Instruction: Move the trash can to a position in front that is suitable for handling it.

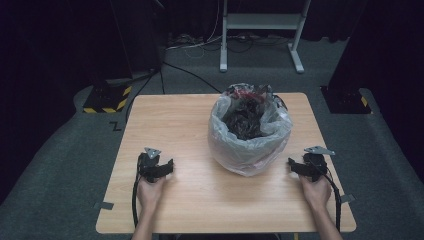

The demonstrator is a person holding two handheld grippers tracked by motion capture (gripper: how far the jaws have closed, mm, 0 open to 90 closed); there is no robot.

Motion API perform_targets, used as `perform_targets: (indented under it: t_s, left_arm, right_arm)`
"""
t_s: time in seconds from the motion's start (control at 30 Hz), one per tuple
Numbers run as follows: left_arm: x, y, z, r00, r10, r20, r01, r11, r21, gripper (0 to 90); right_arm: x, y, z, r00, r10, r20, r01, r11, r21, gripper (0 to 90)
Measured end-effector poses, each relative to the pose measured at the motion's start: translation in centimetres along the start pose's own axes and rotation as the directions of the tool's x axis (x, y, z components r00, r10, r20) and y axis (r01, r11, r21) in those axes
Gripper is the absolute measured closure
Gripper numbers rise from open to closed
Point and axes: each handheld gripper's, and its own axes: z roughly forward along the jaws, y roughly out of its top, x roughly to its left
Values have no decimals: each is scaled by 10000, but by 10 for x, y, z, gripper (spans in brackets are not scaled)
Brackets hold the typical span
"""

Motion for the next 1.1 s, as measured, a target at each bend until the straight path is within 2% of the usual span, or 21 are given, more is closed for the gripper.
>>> perform_targets:
  t_s: [0.27, 0.4, 0.53, 0.77, 0.83, 0.93, 0.97, 1.07, 1.1]
  left_arm:
    - [0, 0, 0, 10000, -22, 8, 22, 10000, -3, 283]
    - [-1, 1, 1, 9998, -156, -98, 156, 9999, -12, 277]
    - [-5, 4, 5, 9997, -188, -165, 189, 9998, 68, 220]
    - [-7, 6, 7, 9993, -367, -53, 367, 9993, 77, 194]
    - [-8, 7, 8, 9993, -377, 43, 377, 9992, 91, 195]
    - [-15, 13, 11, 9980, -416, 478, 408, 9990, 175, 189]
    - [-15, 13, 11, 9980, -416, 478, 408, 9990, 175, 186]
    - [-29, 20, 11, 9963, -373, 770, 390, 9990, -211, 195]
    - [-32, 22, 13, 9962, -267, 830, 281, 9995, -156, 198]
  right_arm:
    - [0, 0, 0, 10000, -14, 26, 14, 10000, -10, 290]
    - [0, 0, 0, 10000, 17, 18, -17, 10000, 4, 289]
    - [3, 1, 1, 9995, 221, 212, -222, 9997, 57, 284]
    - [5, 3, 2, 9992, 303, 254, -307, 9994, 150, 258]
    - [6, 3, 2, 9996, 233, 181, -235, 9997, 102, 276]
    - [7, 4, 3, 9997, 248, 46, -248, 9997, 20, 277]
    - [7, 4, 3, 9997, 248, 46, -248, 9997, 20, 277]
    - [12, 5, 3, 9992, 398, -106, -399, 9991, -155, 279]
    - [14, 7, 3, 9990, 400, -177, -402, 9991, -105, 278]
